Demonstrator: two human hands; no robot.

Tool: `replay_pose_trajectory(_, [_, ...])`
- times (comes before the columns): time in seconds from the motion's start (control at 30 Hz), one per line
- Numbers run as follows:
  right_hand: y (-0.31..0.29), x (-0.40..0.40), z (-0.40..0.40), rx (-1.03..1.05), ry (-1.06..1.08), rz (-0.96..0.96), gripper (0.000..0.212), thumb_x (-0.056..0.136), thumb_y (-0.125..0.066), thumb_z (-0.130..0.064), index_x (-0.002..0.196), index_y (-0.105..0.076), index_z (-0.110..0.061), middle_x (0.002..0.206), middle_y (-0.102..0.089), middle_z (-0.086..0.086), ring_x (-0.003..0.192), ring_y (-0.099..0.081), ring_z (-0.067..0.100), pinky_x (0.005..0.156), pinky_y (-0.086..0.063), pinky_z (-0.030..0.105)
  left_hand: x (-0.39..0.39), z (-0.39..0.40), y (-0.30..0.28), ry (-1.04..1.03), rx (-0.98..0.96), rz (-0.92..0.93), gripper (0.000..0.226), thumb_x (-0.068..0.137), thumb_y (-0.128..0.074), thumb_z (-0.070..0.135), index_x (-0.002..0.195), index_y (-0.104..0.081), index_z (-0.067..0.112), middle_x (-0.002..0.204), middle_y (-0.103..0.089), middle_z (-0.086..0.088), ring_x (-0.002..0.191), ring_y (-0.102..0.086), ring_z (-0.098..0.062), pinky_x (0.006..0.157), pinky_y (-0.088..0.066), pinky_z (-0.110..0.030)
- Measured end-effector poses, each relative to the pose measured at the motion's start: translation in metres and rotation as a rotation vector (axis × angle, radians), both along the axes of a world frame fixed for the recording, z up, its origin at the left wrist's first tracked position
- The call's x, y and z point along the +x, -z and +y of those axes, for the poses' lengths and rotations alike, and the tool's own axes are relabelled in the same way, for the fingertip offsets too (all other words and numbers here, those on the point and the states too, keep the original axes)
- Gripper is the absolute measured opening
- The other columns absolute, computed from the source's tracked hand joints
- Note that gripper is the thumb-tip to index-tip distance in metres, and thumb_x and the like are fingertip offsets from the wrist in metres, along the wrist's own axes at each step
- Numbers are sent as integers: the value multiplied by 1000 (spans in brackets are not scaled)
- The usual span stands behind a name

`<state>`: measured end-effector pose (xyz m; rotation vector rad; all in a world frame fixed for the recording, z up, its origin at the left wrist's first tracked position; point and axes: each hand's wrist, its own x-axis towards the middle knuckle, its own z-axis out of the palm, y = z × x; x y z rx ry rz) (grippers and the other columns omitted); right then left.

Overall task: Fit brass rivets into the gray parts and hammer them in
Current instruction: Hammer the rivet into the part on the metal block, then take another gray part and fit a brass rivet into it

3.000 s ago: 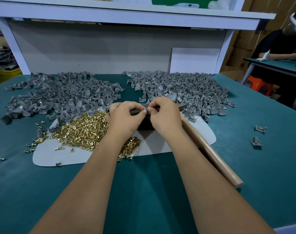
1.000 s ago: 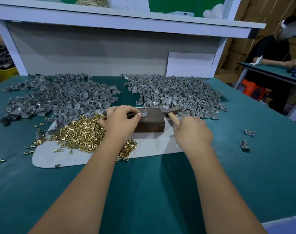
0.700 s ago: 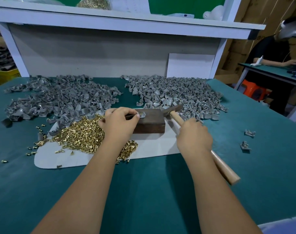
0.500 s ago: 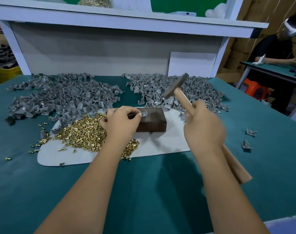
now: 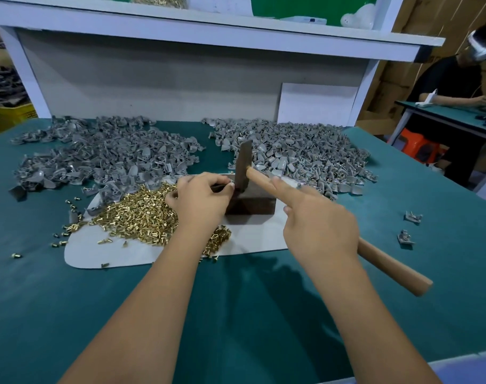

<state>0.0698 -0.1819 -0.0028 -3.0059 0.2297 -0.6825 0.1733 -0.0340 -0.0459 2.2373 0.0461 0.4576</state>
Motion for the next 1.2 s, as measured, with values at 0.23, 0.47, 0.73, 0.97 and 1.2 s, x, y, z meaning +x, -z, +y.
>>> replay_pose_trajectory(0.23, [-6,6,-1,165,24,-191,54,96,-48,-22,139,-33,-52,87,-46,-10,63,-43,21,46,-24,28,1,1,-2,3,-14,-24,8,87,-68,45,80,-71,44,99,-67,25,121,-42,-10,96,-18,-42])
replay_pose_trajectory(0.47, [-7,45,-14,334,26,-52,44,91,-51,-15,129,-48,-37,101,-66,1,74,-44,24,60,-34,33,2,20,-23,401,-263,191,13,86,-74,25,95,-76,34,106,-71,14,100,-63,-9,94,-53,-34])
replay_pose_trajectory(0.73, [28,53,-31,259,243,126,27,90,-49,-17,115,-55,-23,100,-60,10,86,-51,32,64,-36,32,5,60,-57,150,-444,-27,23,97,-51,22,87,-71,24,81,-73,4,70,-62,-2,67,-46,-24])
replay_pose_trajectory(0.97, [32,57,-13,93,132,-133,30,84,-57,-23,113,-64,-19,121,-47,14,113,-37,33,95,-27,42,7,94,-54,152,-317,18,52,92,-55,-3,133,-54,30,109,-64,8,54,-51,-4,49,-42,-19])
replay_pose_trajectory(1.2, [33,54,-2,135,-19,-269,37,77,-60,-10,112,-65,-19,114,-52,9,110,-41,31,95,-22,40,-9,68,-32,199,-355,-49,26,99,-47,30,89,-71,30,78,-73,4,99,-64,-1,92,-38,-30])
